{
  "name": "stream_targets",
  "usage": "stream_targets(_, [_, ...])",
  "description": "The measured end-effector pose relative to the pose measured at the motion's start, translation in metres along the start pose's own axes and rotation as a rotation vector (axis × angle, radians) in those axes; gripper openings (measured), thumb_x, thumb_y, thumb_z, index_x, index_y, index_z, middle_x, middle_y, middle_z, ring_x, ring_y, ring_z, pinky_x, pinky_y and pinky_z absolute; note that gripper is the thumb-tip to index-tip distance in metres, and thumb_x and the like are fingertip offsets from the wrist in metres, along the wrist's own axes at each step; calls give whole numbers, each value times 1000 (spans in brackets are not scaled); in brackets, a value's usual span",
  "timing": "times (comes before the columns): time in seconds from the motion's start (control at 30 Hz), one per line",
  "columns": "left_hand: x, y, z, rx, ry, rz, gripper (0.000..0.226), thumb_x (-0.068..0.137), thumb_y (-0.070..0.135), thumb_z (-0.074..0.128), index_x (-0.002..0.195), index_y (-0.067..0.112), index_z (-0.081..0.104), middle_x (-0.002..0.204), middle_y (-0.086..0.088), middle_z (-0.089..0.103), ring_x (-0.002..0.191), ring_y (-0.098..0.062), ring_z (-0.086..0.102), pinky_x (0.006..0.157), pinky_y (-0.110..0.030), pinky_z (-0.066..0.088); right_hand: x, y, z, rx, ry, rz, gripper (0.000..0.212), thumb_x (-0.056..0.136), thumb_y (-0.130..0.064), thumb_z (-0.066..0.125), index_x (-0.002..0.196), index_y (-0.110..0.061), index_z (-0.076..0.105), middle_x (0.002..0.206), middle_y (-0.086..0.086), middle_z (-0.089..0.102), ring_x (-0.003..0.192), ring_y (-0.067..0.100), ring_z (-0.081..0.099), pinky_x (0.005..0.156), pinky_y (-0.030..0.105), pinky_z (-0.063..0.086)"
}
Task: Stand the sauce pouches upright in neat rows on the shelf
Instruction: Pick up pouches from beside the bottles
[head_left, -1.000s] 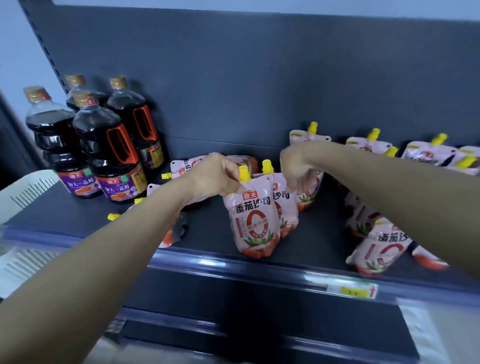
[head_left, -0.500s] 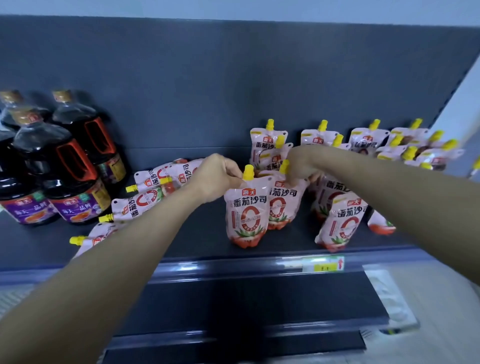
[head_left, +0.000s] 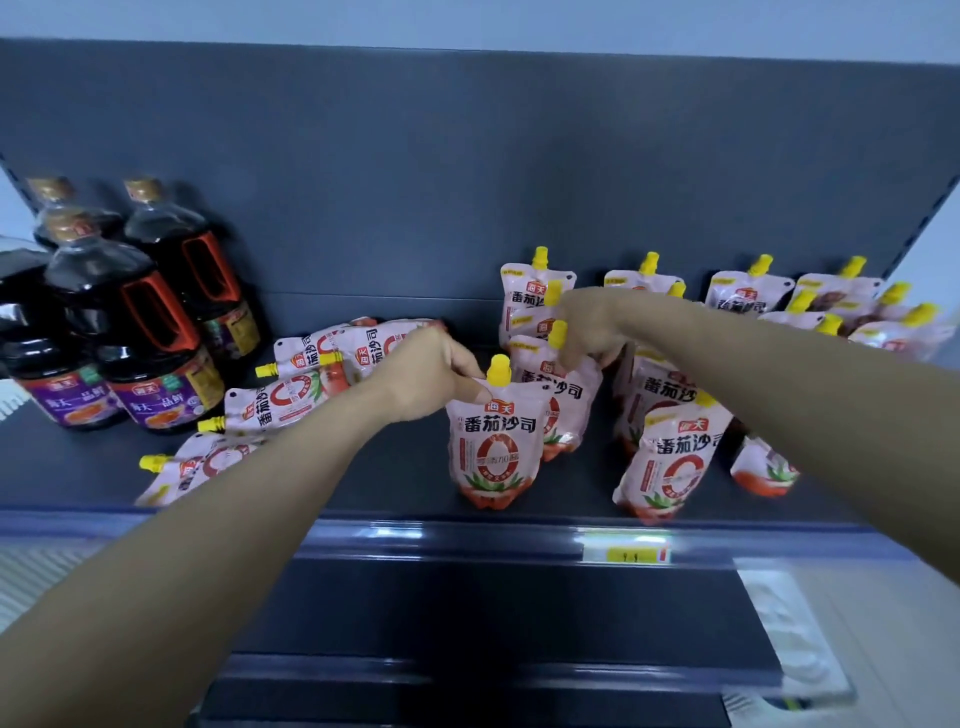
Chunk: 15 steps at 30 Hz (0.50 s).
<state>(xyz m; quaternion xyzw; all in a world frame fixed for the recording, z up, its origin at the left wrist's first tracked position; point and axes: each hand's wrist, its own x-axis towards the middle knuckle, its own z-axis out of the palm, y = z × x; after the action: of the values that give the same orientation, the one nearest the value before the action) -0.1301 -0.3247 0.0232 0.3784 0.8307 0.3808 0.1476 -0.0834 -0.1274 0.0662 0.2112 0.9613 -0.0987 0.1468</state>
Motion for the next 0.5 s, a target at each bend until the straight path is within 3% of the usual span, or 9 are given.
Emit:
stream_targets(0.1, [0,9,13,-27,-16,2,4,71,13,78,72,16,76,68,0,71,64,-4,57,69,-28,47,-4,4,-10,59,-98,-18,12,81,-6,70,80,-2,58,73,10,61,61,17,66,60,28,58])
stream_targets(0.2, [1,19,23,-29,-10,-4,5,70,15,79,74,15,77,65,1,69,64,-6,55,68,-29,48,-8,6,-17,13,-141,-35,12,84,-4,64,74,-3,58,75,11,64,65,14,66,67,26,56])
stream_targets(0.27, [1,23,27,-9,-6,-6,4,70,16,79,74,16,77,65,3,69,64,-6,55,67,-30,50,-13,7,-21,-6,-155,-52,3,86,-3,62,85,-2,60,78,10,63,67,14,65,67,26,54])
stream_targets(0.4, [-1,28,30,7,-19,-8,3,73,16,77,74,14,75,65,4,67,62,-4,54,65,-25,46,-25,7,-30,-69,-168,-94,32,88,-4,61,120,-4,60,93,10,66,66,11,64,63,25,54])
stream_targets(0.5, [-5,30,26,1,-82,-27,6,75,19,75,79,14,75,75,2,71,70,-4,58,73,-25,47,-34,5,-41,-49,-142,-121,36,88,-3,59,124,-3,58,109,17,69,78,19,68,81,33,57])
